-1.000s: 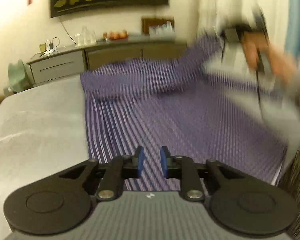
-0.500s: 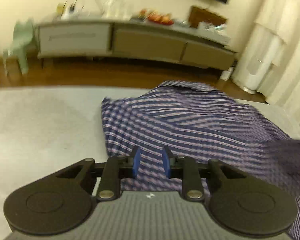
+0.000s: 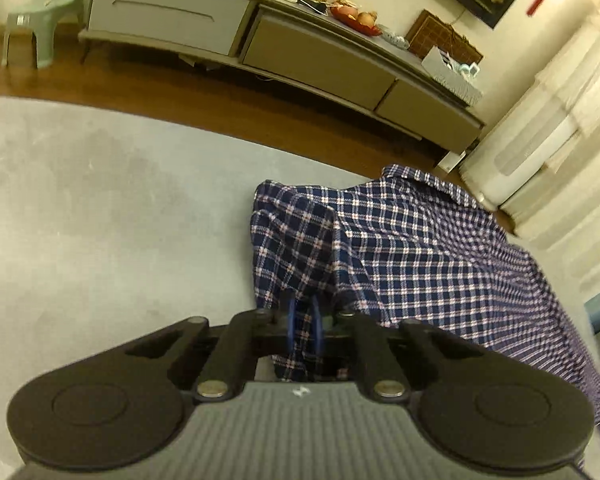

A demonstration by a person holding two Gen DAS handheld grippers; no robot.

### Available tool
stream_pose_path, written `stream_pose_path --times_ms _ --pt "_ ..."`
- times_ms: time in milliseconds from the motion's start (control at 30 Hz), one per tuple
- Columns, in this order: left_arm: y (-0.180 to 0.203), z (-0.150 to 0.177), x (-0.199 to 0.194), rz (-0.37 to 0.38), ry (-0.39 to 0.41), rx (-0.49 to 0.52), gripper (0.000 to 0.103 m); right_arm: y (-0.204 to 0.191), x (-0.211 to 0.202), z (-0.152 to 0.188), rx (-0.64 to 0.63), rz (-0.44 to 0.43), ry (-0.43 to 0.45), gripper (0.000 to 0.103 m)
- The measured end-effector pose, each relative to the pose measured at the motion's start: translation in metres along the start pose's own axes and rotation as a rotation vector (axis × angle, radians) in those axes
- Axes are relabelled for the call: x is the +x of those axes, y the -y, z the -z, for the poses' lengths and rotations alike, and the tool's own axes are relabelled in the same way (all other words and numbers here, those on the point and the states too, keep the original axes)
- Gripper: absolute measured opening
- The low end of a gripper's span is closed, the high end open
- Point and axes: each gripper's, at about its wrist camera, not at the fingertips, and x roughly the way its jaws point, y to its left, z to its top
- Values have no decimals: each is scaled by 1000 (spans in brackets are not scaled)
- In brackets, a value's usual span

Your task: Fold clothes

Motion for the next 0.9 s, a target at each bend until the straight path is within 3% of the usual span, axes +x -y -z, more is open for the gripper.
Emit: stream_pose_path --times_ms 167,300,500,600,733,800,900 --pt "-1 -5 -15 12 44 -25 23 1 10 2 -15 0 -36 1" --pt "9 0 -44 -7 122 1 24 6 19 7 -29 -8 -93 2" --pt "26 20 -83 -83 138 119 24 -10 15 6 -117 36 -145 2" --pt "41 33 -93 -65 127 185 25 -19 4 1 -184 60 -141 2" --pt "64 70 -68 -108 7 288 27 -25 3 3 -229 77 -175 2" --pt "75 88 -56 -131 -51 339 27 -25 10 9 -220 61 -202 6" --pt "81 105 -64 -183 5 319 26 -14 -2 8 -158 21 -185 30"
